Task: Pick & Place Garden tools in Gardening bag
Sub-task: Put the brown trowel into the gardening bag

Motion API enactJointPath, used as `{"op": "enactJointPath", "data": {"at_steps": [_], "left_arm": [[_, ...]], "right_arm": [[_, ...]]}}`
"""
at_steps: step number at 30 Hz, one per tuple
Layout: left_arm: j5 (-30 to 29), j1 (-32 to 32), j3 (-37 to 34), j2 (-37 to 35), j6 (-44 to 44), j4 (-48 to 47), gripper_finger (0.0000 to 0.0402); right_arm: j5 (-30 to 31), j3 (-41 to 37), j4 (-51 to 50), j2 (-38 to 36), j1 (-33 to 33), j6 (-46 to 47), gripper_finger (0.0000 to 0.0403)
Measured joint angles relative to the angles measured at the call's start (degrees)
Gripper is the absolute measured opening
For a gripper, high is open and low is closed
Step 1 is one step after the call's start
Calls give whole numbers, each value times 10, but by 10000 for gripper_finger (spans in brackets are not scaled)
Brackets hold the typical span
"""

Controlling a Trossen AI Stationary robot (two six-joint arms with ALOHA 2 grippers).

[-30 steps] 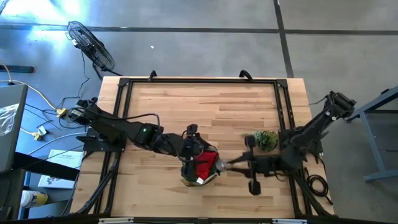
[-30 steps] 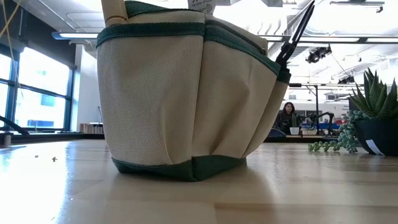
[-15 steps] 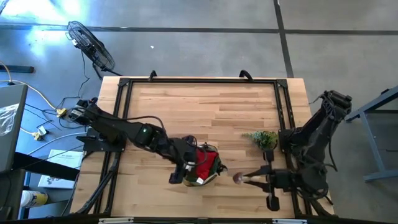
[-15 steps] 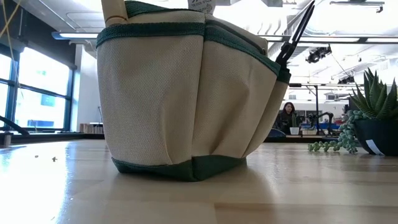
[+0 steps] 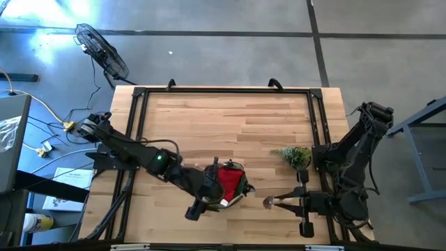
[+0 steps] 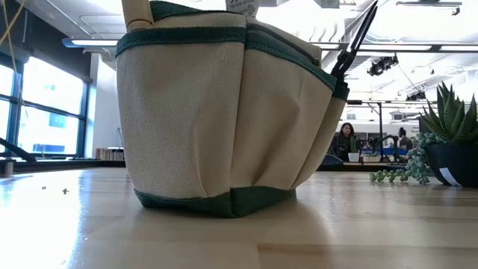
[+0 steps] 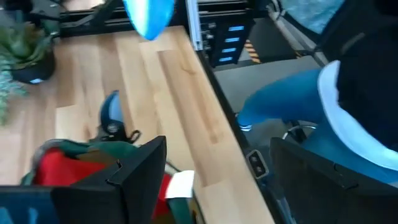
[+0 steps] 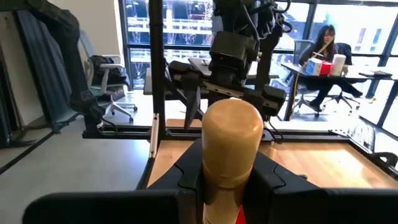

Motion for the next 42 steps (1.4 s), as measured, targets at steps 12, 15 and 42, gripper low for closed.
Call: {"op": "enactJointPath", "data": {"at_steps": [12, 15, 42], "left_arm": [[14, -29, -1, 6, -21, -3, 278], [14, -51, -1, 9, -33, -1, 278], [-79, -167, -1, 10, -133, -12, 278]], "right_arm": [[20, 0, 4, 31, -9, 59, 54], [18, 0, 12, 55, -18, 76, 54], [-3, 0, 307, 226, -32, 80, 54]]}}
